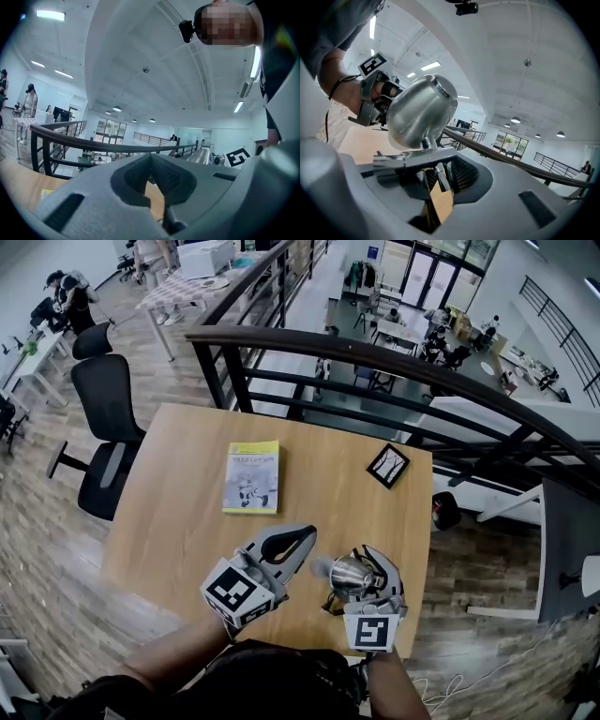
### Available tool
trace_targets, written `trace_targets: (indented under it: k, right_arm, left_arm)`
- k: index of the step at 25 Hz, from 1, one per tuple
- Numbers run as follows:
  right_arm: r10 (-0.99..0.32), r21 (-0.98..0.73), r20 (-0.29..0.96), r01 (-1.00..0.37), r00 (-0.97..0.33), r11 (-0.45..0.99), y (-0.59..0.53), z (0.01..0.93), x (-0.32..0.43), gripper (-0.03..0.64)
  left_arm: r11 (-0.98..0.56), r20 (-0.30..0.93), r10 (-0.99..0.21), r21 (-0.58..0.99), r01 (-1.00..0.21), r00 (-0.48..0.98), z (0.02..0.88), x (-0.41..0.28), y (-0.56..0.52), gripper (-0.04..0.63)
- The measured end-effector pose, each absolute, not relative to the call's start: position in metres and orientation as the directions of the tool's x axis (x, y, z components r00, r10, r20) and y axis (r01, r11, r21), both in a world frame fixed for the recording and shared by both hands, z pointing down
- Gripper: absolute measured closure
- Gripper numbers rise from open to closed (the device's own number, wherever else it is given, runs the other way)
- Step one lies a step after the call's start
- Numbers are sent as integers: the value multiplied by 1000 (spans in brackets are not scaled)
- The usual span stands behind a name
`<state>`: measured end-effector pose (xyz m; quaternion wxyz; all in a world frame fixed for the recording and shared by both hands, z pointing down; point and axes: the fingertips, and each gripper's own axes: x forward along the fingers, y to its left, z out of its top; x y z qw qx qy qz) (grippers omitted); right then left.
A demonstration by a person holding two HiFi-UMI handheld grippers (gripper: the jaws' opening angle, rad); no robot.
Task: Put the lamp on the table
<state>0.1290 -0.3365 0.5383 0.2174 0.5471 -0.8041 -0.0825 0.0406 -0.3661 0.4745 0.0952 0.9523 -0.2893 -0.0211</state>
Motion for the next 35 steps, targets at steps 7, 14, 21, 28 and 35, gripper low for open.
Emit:
trace_targets:
  k: [7, 14, 21, 28, 35]
  right_arm:
    - [-921, 360, 233, -852, -312, 380, -333, 539, 118, 531]
    - [-924, 362, 228, -854, -306, 373, -332, 537, 115, 522]
    - [-942, 395, 220, -860, -255, 325, -325, 536, 119, 522]
    - [-951, 411, 216, -863, -220, 292, -319, 534, 121, 522]
    - [-960, 418, 208, -871, -186, 259, -302, 529, 124, 522]
  left_arm:
    - [-813, 0, -563, 181, -553, 827, 464, 28, -355, 587]
    - [-813, -9, -566, 169, -556, 824, 454, 10, -344, 586]
    - [-819, -17, -562, 152, -553, 827, 450, 0, -331, 586]
    - [-824, -21, -556, 148, -547, 831, 449, -7, -324, 586]
    - [-827, -30, -551, 151, -541, 834, 446, -12, -312, 588]
